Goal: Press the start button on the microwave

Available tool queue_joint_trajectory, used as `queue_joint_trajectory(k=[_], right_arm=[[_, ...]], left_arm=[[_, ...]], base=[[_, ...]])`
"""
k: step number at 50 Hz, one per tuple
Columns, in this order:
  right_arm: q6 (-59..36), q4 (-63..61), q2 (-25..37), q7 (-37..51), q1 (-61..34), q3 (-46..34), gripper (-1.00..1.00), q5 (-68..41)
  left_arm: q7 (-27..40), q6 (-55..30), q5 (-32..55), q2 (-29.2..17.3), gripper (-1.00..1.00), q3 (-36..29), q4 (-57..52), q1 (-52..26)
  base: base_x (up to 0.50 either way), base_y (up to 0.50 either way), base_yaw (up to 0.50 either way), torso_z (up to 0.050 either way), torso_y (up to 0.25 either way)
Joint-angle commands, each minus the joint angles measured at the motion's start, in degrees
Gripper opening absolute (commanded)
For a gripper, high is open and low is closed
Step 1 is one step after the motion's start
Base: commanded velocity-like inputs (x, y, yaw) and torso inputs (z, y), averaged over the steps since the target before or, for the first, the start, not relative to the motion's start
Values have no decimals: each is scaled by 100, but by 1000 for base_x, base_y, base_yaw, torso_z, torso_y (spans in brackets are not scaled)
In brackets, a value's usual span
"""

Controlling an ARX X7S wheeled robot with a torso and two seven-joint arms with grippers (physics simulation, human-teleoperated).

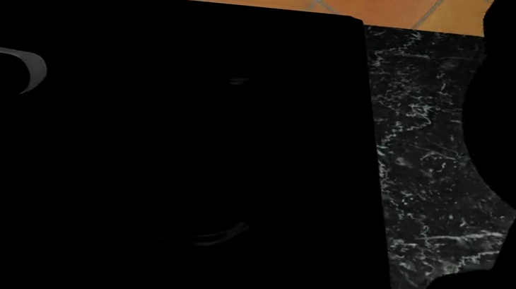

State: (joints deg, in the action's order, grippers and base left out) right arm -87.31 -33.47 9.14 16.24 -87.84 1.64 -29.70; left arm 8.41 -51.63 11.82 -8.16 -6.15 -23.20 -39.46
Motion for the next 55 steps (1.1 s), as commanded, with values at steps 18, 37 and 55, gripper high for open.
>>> queue_joint_trajectory(k=[18, 37, 55], right_arm=[[1519, 4617, -116, -494, -2917, -1355, -100, 393], [2360, 5436, -360, -685, -3190, -1582, -100, 497], [3671, 7070, -592, -927, -3163, -1936, -100, 800]], left_arm=[[45, 168, 83, -115, 100, -99, 70, 57], [56, 323, 125, -183, 100, -152, 200, 95], [96, 511, 196, -212, 100, -102, 317, 219]], base=[[0, 0, 0, 0, 0], [0, 0, 0, 0, 0], [0, 0, 0, 0, 0]])
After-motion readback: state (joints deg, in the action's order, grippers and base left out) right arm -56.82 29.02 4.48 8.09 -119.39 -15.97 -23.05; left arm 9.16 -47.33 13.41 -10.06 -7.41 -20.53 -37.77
